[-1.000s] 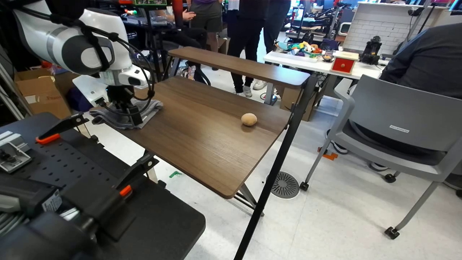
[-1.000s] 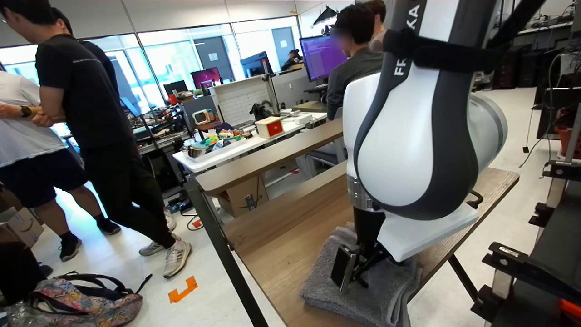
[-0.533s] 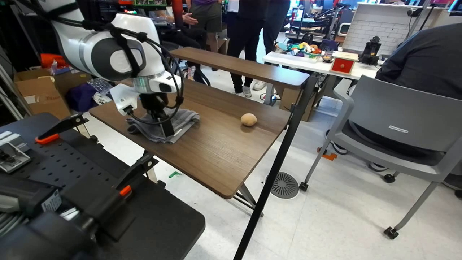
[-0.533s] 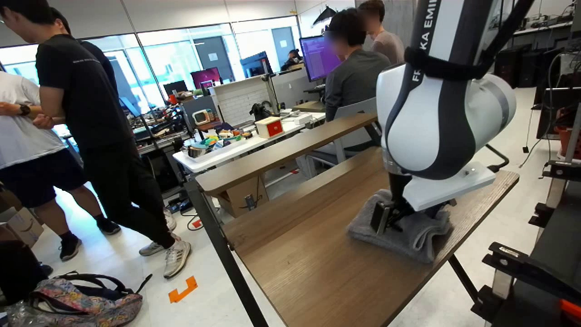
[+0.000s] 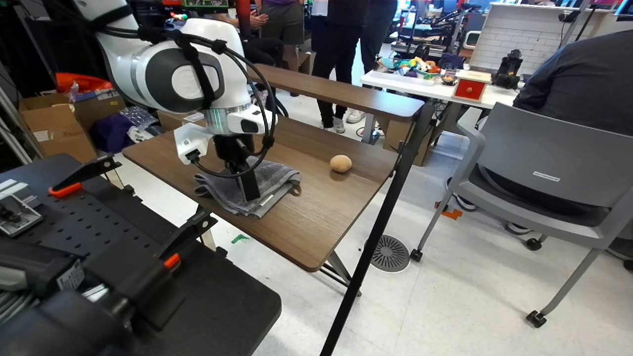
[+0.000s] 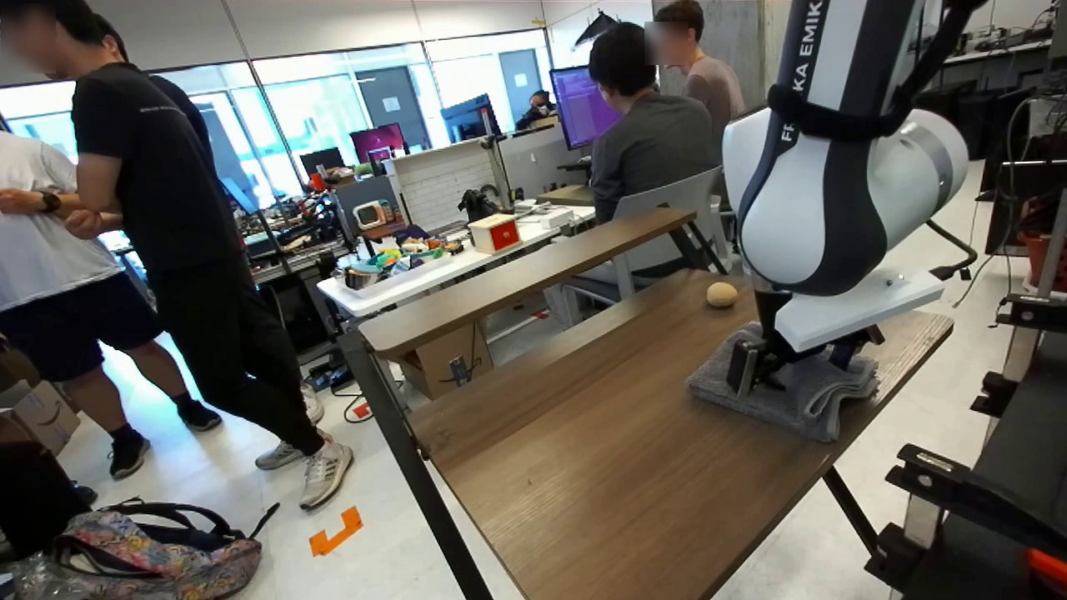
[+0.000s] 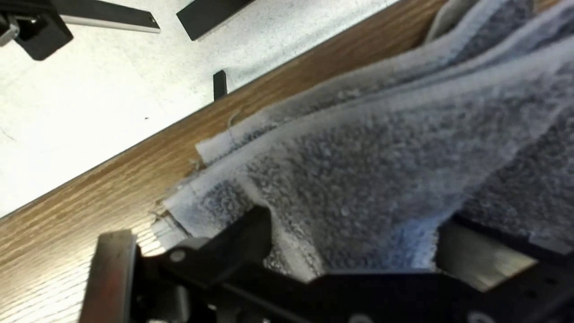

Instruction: Move the ball to the right and use the cloth to wipe the table

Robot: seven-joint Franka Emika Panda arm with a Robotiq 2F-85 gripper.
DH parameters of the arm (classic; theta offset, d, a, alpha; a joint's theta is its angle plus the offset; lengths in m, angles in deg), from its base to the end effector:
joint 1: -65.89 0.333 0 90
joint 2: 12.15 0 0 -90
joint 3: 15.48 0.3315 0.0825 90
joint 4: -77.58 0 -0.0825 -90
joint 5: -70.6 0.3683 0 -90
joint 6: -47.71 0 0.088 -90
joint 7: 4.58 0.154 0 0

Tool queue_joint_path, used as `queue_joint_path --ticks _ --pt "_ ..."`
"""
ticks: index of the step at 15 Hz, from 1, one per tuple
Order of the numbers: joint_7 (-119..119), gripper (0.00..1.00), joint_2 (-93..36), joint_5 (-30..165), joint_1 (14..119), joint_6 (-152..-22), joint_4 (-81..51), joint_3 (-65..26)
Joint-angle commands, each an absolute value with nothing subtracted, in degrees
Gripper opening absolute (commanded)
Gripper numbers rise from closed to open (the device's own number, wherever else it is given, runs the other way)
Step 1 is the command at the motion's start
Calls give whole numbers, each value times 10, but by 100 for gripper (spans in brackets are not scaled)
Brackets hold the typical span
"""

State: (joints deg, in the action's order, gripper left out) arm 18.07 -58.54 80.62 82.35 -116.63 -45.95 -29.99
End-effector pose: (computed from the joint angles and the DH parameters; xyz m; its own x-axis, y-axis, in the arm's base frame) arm 0.5243 -0.0099 0.0071 0.8954 -0.4452 0.0081 -0.4410 -0.8841 0.1548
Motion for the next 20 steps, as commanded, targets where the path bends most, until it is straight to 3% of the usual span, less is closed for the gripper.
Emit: queue_joint_path --ticks 1,10,20 --pt "215 100 -618 789 834 -1157 -432 -320" --pt "335 100 -705 777 859 -1125 -397 -443" --pt "249 100 -592 808 815 -1221 -447 -213"
